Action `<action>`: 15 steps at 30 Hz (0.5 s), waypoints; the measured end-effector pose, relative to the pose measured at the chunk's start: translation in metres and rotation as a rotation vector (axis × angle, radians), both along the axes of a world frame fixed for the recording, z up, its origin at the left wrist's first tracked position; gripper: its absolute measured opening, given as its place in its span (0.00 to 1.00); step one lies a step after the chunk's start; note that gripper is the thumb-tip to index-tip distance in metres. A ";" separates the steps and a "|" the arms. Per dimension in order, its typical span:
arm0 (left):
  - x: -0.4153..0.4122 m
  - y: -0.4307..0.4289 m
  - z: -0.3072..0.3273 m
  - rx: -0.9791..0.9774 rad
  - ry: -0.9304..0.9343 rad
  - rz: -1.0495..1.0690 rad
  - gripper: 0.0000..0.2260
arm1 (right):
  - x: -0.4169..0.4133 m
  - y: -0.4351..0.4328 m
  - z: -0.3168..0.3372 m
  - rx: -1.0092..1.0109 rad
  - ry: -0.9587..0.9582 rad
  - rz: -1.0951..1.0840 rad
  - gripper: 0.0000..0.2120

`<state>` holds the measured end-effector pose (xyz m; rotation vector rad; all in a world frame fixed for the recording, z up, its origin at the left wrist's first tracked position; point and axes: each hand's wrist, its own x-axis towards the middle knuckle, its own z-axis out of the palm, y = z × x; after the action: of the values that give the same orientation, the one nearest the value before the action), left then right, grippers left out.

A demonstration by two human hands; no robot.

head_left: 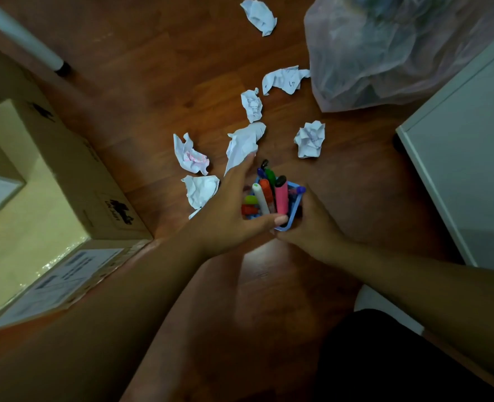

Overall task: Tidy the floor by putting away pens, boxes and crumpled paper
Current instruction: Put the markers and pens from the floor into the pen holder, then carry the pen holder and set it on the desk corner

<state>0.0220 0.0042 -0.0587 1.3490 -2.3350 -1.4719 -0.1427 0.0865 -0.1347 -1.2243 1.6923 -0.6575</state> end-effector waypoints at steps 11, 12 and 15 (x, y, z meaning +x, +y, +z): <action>0.019 0.022 0.089 0.064 0.061 0.292 0.44 | 0.001 -0.019 0.126 0.138 -0.200 -0.086 0.48; 0.017 0.024 0.102 0.072 0.086 0.311 0.44 | 0.002 -0.019 0.143 0.119 -0.191 -0.097 0.43; 0.009 0.032 0.144 0.036 0.154 0.345 0.39 | 0.002 -0.016 0.188 0.045 -0.224 -0.126 0.36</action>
<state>0.0310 0.0366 0.0855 1.4946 -1.8779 -1.4557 -0.1405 0.0701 0.0534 -0.9798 1.5954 -0.7978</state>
